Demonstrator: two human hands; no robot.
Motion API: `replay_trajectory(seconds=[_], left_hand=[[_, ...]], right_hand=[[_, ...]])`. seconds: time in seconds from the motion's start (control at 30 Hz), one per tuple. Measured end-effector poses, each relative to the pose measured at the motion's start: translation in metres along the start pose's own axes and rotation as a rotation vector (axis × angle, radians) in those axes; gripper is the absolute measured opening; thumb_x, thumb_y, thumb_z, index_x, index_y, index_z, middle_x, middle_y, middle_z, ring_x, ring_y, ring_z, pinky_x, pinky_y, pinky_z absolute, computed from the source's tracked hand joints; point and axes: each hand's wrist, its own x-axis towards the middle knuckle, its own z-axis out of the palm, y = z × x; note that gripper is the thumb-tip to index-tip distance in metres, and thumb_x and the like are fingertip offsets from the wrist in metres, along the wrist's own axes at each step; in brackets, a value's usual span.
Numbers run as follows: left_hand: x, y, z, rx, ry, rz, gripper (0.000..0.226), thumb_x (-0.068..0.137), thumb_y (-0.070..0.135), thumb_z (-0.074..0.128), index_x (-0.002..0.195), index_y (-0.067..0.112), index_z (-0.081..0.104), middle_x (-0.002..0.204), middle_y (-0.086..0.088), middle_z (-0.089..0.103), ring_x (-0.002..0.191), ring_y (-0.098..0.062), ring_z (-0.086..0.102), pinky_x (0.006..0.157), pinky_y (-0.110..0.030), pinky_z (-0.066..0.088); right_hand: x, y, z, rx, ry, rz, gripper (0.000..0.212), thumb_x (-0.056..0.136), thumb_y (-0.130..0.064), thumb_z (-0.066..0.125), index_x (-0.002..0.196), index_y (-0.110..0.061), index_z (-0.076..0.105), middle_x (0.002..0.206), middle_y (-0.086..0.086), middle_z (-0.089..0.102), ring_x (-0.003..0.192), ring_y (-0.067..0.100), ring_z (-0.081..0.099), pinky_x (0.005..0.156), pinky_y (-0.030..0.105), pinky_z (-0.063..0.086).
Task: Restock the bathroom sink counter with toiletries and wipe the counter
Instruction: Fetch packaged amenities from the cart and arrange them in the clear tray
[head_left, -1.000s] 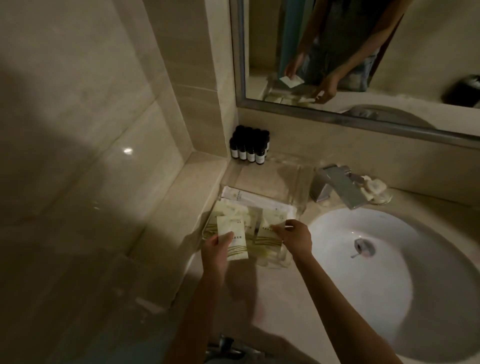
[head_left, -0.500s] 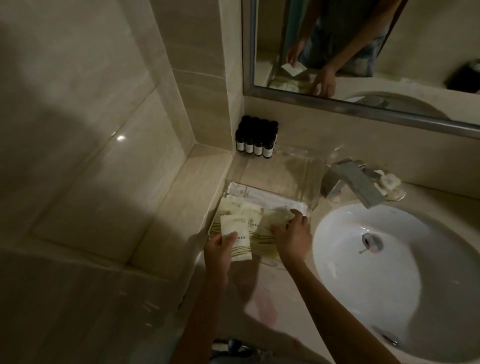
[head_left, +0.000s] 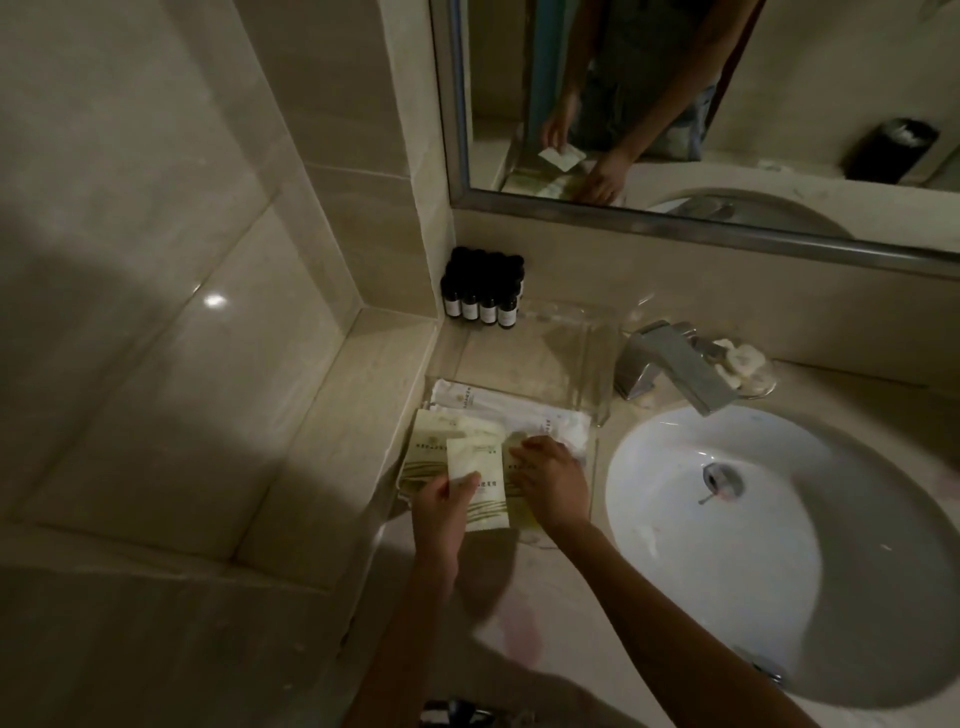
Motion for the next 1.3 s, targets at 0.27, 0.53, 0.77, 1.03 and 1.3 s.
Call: replay_trajectory(seconds=[0.27,0.53,0.77,1.03,1.3], left_hand=[[-0.005,-0.002,0.004,-0.014,-0.071,0.029,0.022,0.088,0.014,0.067,0.11,0.012,0.066,0.103,-0.01,0.07,0.095,-0.026,0.069,0.083,-0.049,0.057],[-0.013,0.013,0.05,0.191,-0.191,0.114,0.027,0.09,0.014,0.063,0.117,0.015,0.063,0.109,-0.006,0.067,0.095,-0.018,0.062,0.071,-0.024,0.051],[-0.017,-0.005,0.052,0.782,-0.107,0.527,0.042,0.092,0.017,0.059,0.134,0.023,0.052,0.14,0.004,0.05,0.129,-0.014,0.046,0.105,-0.029,0.04],[-0.004,-0.028,0.045,1.193,-0.317,0.636,0.069,0.098,0.033,0.047,0.153,0.02,0.006,0.161,0.001,0.002,0.148,-0.02,-0.002,0.117,-0.031,0.0],[0.012,-0.029,0.031,1.185,-0.376,0.686,0.069,0.096,0.037,0.05,0.152,0.023,0.013,0.16,0.009,0.003,0.148,-0.013,-0.003,0.117,-0.027,0.001]], right_hand=[[-0.005,0.005,-0.046,0.553,0.065,0.23,0.029,0.094,-0.026,0.057,0.122,-0.021,0.063,0.122,0.0,0.061,0.103,0.017,0.062,0.075,0.022,0.056],[-0.02,0.009,-0.081,0.715,-0.186,0.197,0.057,0.086,-0.007,0.066,0.136,-0.026,0.045,0.1,0.005,0.068,0.084,0.014,0.069,0.07,0.025,0.057],[-0.024,0.043,-0.08,0.598,-0.038,0.28,0.061,0.085,-0.011,0.069,0.14,-0.024,0.043,0.107,0.008,0.067,0.09,0.019,0.068,0.071,0.029,0.059],[-0.028,0.034,-0.066,0.321,-0.005,0.223,0.05,0.088,-0.017,0.066,0.135,-0.022,0.051,0.112,0.008,0.067,0.094,0.021,0.064,0.085,0.038,0.055],[-0.025,0.042,-0.054,0.032,0.153,0.134,0.052,0.079,-0.019,0.075,0.129,-0.019,0.059,0.126,0.01,0.058,0.114,0.032,0.05,0.091,0.042,0.043]])
